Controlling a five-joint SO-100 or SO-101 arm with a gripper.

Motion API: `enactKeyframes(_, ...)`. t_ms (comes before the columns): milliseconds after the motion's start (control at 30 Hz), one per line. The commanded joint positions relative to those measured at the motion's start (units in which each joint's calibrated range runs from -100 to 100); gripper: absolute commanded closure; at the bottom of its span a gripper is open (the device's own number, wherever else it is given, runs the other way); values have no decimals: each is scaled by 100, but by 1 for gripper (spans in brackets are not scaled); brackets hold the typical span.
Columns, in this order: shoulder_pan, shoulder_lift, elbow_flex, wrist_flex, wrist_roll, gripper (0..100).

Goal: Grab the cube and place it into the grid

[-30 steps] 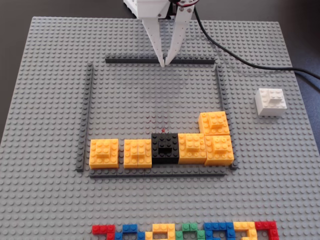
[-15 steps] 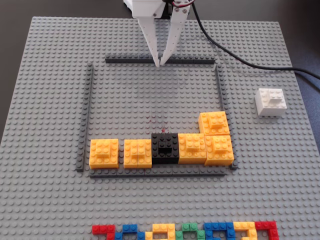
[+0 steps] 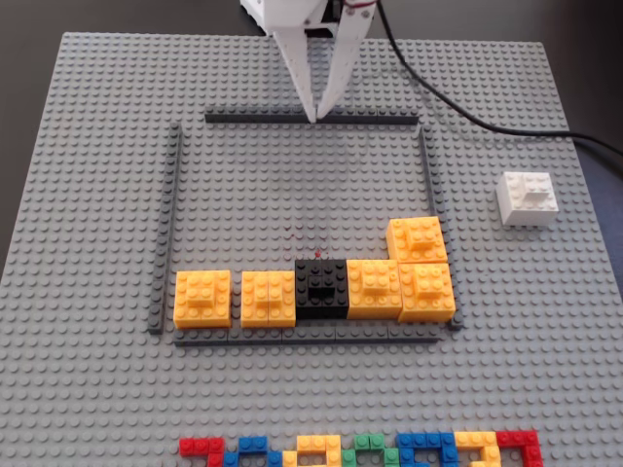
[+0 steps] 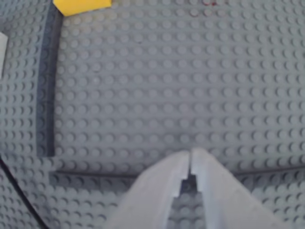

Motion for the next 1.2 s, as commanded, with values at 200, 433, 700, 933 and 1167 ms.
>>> enactKeyframes(200, -497, 1159, -2272, 315, -171, 100)
enactKeyframes(433, -873, 2139, -3623, 671, -586, 100)
enactKeyframes(700, -1514, 3549, -5109, 857, -1016, 100)
enactKeyframes(933, -2044, 5037, -6332, 872, -1338, 99)
enactKeyframes(1167, -2383, 6714, -7447, 847, -1582, 100)
